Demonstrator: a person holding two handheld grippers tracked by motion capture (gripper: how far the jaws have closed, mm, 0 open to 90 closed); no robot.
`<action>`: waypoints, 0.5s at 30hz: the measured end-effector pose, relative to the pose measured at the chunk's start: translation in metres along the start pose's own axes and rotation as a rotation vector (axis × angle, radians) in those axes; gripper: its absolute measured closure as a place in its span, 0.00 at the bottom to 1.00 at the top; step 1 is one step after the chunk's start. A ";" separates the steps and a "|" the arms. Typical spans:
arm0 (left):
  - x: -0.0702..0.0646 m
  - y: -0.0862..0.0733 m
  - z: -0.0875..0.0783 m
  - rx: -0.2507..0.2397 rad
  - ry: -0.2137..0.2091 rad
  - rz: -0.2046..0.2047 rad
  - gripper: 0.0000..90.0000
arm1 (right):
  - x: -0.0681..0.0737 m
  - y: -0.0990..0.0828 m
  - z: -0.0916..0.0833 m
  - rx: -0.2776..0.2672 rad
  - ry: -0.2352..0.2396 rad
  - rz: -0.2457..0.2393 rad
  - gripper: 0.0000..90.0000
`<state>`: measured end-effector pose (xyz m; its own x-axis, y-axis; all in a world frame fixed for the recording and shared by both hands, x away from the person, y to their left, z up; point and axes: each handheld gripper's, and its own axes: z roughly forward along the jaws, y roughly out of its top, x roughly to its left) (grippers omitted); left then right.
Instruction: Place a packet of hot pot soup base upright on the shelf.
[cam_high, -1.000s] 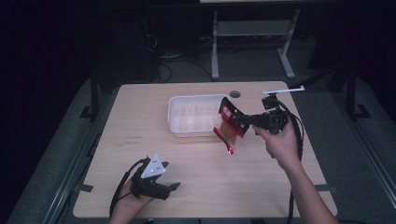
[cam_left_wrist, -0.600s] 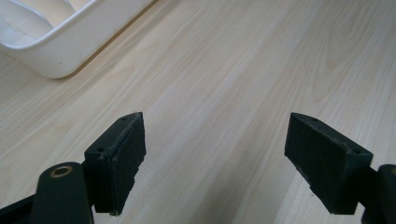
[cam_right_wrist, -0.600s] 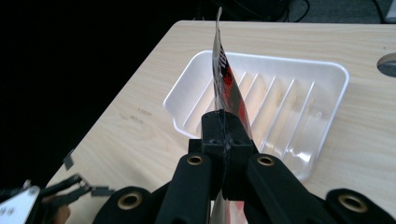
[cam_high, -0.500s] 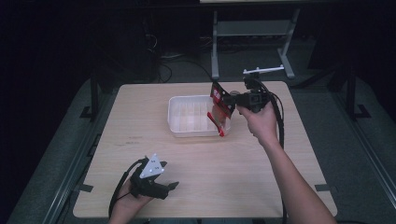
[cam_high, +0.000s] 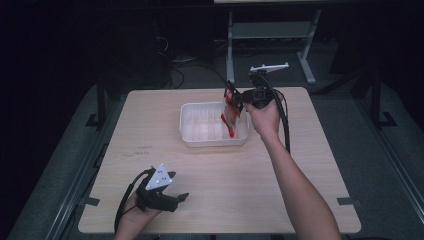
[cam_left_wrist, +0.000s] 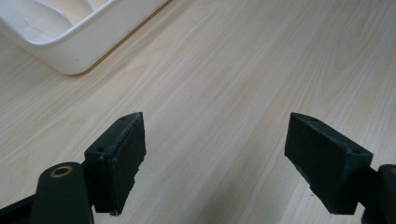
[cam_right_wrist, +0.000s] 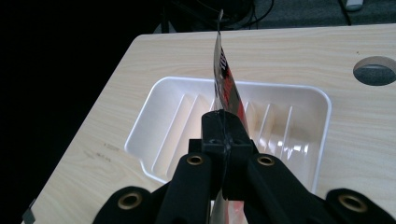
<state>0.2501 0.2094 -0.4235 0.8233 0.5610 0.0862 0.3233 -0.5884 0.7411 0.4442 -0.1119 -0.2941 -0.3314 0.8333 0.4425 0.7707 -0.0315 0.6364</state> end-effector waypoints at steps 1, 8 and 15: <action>0.000 0.000 0.000 -0.001 0.000 -0.001 0.22 | 0.000 0.001 0.002 -0.005 -0.004 0.002 0.99; 0.001 -0.001 -0.002 -0.005 0.003 -0.005 0.22 | -0.003 0.004 0.014 -0.019 -0.026 0.038 0.99; 0.002 -0.001 -0.001 -0.003 0.002 -0.008 0.22 | -0.002 0.004 0.024 -0.017 -0.043 0.046 0.99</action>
<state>0.2503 0.2118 -0.4234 0.8200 0.5665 0.0816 0.3281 -0.5821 0.7440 0.4613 -0.1010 -0.3074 -0.2720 0.8536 0.4443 0.7753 -0.0791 0.6266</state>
